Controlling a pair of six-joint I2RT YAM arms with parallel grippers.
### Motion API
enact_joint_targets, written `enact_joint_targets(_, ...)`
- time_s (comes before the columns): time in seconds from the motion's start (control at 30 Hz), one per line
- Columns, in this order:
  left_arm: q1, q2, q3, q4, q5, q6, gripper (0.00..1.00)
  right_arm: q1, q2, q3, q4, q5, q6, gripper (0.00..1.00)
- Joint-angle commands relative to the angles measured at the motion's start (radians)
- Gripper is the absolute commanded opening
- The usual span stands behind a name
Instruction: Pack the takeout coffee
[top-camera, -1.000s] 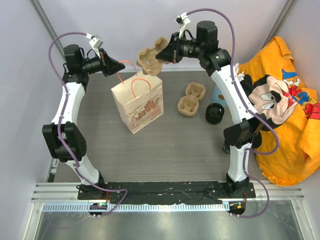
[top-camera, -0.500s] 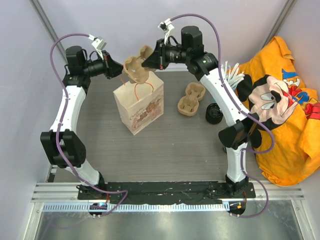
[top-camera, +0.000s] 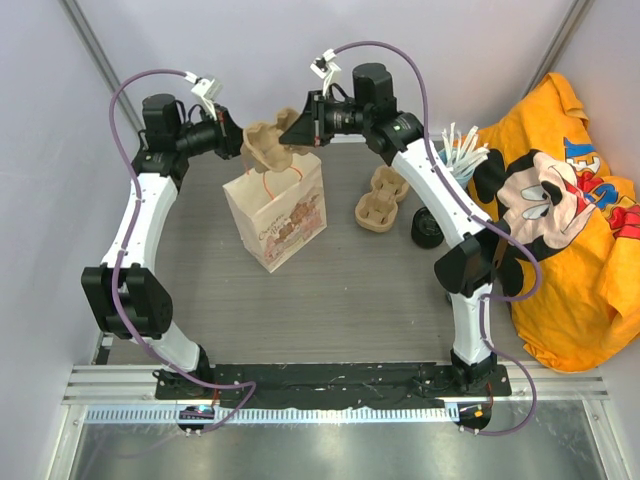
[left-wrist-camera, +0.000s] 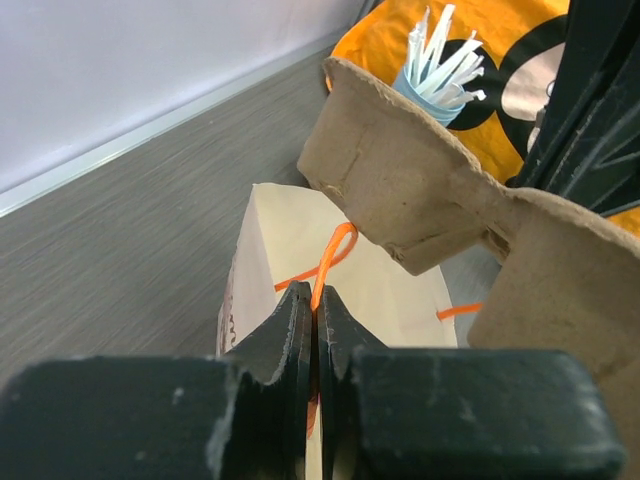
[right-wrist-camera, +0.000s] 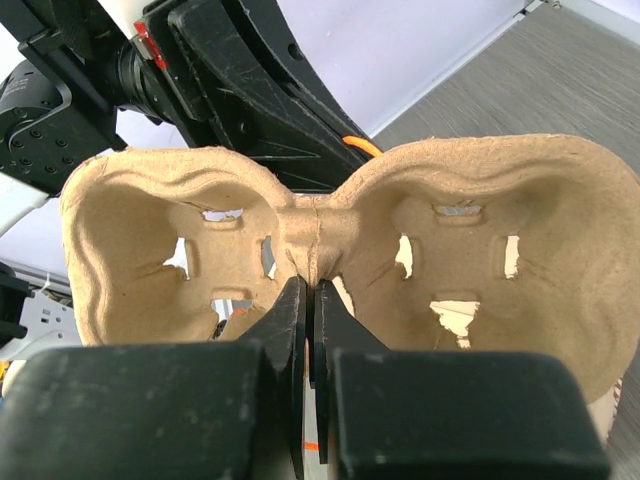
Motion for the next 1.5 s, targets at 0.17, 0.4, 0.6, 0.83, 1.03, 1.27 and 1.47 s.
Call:
enact_joint_targets(0.17, -0.008, -0.044, 0.008, -0.004, -0.034, -0.029, 0.04, 0.046, 0.0, -0.03, 0.078, -0.01, 0.031, 0.01)
enact_joint_targets(0.4, -0.008, -0.051, 0.013, -0.007, -0.024, -0.039, 0.02, 0.042, -0.003, 0.022, 0.071, 0.018, 0.023, 0.01)
enact_joint_targets(0.6, -0.011, -0.051, 0.008, -0.01, -0.013, -0.043, 0.0, 0.025, -0.017, 0.063, 0.045, 0.052, -0.011, 0.01)
enact_joint_targets(0.83, -0.026, -0.061, 0.014, -0.033, -0.01, -0.049, 0.0, 0.008, -0.027, 0.074, 0.034, 0.095, -0.021, 0.01)
enact_joint_targets(1.03, -0.039, -0.067, 0.014, -0.042, -0.018, -0.06, 0.0, 0.01, -0.023, 0.074, 0.032, 0.138, -0.009, 0.01)
enact_joint_targets(1.27, -0.048, -0.066, 0.021, -0.046, -0.028, -0.075, 0.0, 0.043, -0.02, 0.085, -0.023, 0.233, -0.047, 0.01)
enact_joint_targets(1.47, -0.048, -0.06, 0.027, -0.049, -0.054, -0.071, 0.0, 0.072, -0.042, 0.025, -0.031, 0.211, -0.04, 0.01)
